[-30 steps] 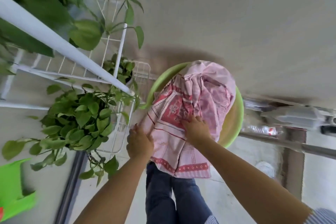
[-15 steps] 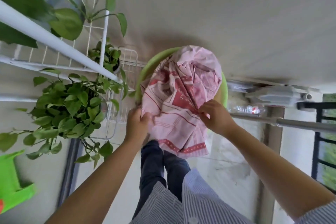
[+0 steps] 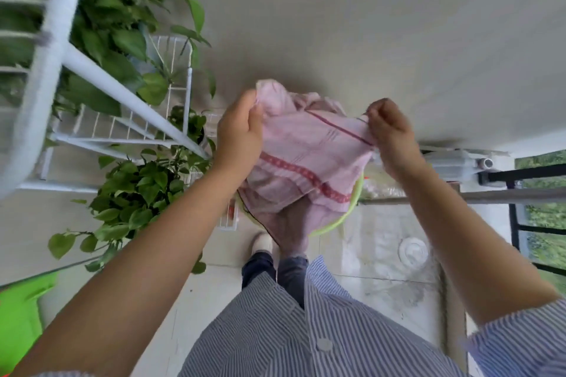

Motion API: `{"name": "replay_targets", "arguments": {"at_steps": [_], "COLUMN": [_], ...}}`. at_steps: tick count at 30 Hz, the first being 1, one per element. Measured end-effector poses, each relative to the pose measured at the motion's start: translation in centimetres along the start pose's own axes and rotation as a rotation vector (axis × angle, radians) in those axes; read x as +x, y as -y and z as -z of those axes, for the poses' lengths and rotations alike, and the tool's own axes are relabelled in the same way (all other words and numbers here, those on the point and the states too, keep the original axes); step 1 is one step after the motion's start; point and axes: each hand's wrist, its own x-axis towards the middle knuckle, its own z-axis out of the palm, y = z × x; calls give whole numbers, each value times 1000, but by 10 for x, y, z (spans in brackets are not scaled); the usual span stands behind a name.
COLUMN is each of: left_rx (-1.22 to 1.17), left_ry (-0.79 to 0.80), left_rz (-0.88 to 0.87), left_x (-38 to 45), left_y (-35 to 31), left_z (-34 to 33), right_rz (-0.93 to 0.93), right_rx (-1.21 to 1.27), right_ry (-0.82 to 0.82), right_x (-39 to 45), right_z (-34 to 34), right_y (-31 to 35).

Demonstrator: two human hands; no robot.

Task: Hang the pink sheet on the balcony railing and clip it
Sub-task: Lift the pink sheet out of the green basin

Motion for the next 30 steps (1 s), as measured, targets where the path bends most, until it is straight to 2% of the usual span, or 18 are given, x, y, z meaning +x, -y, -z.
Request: {"name": "replay_targets", "arguments": {"at_steps": [2,5,7,9,10,12,14,16,17,20,22,23,24,27,29,30], "left_rx": [-59,15,270,449,484,557,644,694,715,649,439,357,305,357,446,500], "left_ry": [37,357,641,898,975,1058,1120,1154,1171,1251,1297,1281,1199,747,649,695], "left_rz": [-107,-253,-315,-282,-227,-138,-116,-113,-138,-150,22,121,206,350,289,218], "left_x": [12,9,-13,-41,-52,-67,-73,-79,-82,-93,-97,-97,-97,-88,-81,-78], "left_y": [-25,-28,-9,18,32,60,85,100,102,110,113,115,118,130,134,136], "left_z": [2,-15,-35,-48,-51,-50,-47,-43,-41,-39,-35,-34,-36,-50,-64,-72], "right_rz": [45,-47,-184,-319,-367,-455,-353,-94,27,270,360,369,344,234,21,-60], "right_rx": [-133,-739,-1162,-1359,-1386,-1355,-1304,-1243,-1233,-1388,-1551,-1607,-1616,-1548,-1476,-1467], "right_ry": [57,292,621,982,1085,1057,859,638,616,814,947,983,985,937,925,940], "right_x": [-13,-39,-59,-80,-85,-84,-69,-49,-38,-11,0,1,1,-10,-24,-33], "right_z": [24,46,46,33,27,12,-4,-24,-36,-71,-82,-80,-74,-38,-11,0], "right_y": [22,9,-28,-55,-64,-73,-83,-91,-90,-90,-95,-96,-94,-78,-73,-72]}}
